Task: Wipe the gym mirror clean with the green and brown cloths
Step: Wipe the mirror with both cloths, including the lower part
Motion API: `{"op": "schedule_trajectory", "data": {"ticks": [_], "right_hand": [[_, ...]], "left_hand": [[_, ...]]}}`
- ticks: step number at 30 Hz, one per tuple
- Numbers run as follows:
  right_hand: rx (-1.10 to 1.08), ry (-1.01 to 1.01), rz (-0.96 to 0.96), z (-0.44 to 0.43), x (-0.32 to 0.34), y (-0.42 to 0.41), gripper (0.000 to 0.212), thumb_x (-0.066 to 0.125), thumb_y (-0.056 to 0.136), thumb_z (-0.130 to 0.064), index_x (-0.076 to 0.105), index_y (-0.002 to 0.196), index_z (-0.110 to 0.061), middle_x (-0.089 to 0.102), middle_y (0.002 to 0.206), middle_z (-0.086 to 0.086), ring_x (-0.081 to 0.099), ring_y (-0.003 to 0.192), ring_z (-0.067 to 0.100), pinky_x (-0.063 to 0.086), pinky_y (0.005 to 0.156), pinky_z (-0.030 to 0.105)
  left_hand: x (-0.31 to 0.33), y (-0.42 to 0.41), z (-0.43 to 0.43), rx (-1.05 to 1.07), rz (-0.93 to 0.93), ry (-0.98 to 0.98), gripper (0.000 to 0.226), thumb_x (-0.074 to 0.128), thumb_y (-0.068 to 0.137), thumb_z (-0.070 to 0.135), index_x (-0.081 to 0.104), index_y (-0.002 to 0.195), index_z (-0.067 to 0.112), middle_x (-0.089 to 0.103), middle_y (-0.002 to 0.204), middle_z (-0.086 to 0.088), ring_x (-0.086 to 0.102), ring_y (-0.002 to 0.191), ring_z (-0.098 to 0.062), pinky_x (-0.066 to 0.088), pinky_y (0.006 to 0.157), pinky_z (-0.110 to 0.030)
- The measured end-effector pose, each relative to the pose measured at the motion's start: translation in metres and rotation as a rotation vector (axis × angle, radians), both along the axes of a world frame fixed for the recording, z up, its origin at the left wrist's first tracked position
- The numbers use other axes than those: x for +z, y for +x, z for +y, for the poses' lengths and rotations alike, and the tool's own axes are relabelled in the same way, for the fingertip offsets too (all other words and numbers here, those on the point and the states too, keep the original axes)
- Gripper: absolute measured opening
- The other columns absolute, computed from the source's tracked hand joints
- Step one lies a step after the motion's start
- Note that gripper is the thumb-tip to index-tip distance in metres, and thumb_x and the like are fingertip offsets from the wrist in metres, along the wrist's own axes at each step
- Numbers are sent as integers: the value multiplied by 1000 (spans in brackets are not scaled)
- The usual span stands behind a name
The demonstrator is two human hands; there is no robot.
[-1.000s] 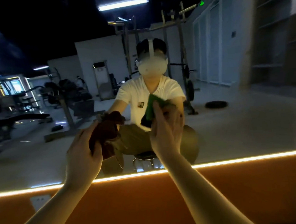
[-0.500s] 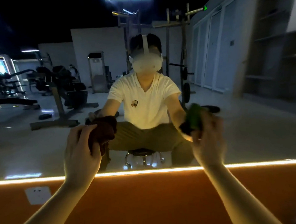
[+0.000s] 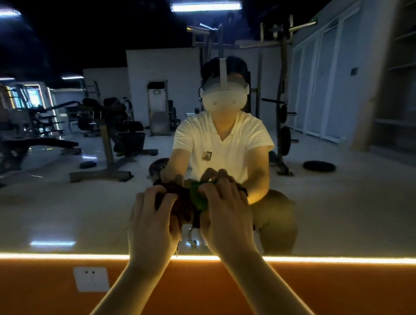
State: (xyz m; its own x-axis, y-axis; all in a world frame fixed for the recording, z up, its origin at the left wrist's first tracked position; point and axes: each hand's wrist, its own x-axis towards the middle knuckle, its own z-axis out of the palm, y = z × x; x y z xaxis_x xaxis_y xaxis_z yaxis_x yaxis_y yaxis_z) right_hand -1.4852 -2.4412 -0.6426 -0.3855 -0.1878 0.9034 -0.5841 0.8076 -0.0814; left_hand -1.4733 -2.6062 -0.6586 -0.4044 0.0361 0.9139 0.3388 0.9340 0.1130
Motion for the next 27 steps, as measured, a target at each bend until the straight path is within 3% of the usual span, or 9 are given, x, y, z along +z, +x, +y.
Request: {"op": "schedule_trajectory", "data": {"ticks": [3,7,9,11,13,16,19,24,27], "right_hand": [[-158,-145,37,53,11,-9,50,75,79,-20,54,125,-22,50,126,9,54,111,27,52,90,39],[-315,-682,40,123,30,-15,45,58,86,-5,51,129,-13,50,123,14,51,102,23,54,84,52],[-376,-777,38,116,33,-14,51,53,85,-4,48,135,-14,48,129,16,51,108,26,54,88,52],[-367,-688,4,78,28,-13,58,53,84,-10,43,141,-21,45,137,16,50,116,29,50,94,43],[-250,-399,14,22,13,-11,62,60,85,-16,41,143,-26,46,138,15,49,119,28,45,92,35],[-19,65,49,-23,-6,-6,61,63,84,-21,47,143,-24,48,125,10,54,111,27,53,92,44],[-57,121,145,19,-4,-13,58,64,87,-18,50,144,-20,47,123,11,57,107,28,56,88,44],[-359,-428,101,142,9,-14,51,42,101,-24,46,150,-11,49,124,23,53,97,28,52,70,40],[-427,-742,40,134,13,-18,57,35,101,-24,36,158,-17,46,126,23,46,98,22,47,70,40]], "left_hand": [[8,-8,2,-3,31,43,31,73,79,4,64,109,6,56,116,-18,56,102,-32,52,84,-42],[11,-11,3,-19,31,69,33,78,76,-4,65,105,3,56,114,-19,53,100,-32,50,81,-40],[11,-11,3,-39,27,77,36,79,74,-7,64,106,3,55,114,-19,52,101,-31,48,80,-38],[12,-10,2,-61,22,67,37,78,74,-8,63,106,4,54,115,-18,52,101,-29,46,81,-35],[12,-9,-2,-70,12,56,35,77,77,-5,63,107,5,53,116,-18,51,101,-28,44,84,-34],[11,-7,-8,-69,23,63,24,72,84,8,64,106,4,57,115,-18,53,102,-29,45,87,-36],[8,-11,-12,-33,45,62,28,71,81,1,62,108,4,56,116,-21,53,104,-34,44,90,-41],[3,-12,-15,-65,47,29,42,77,78,-5,60,115,6,55,119,-23,54,106,-36,48,91,-46],[6,-7,-24,-89,26,-29,44,79,80,1,61,121,6,55,123,-22,56,108,-34,53,91,-47]]}}
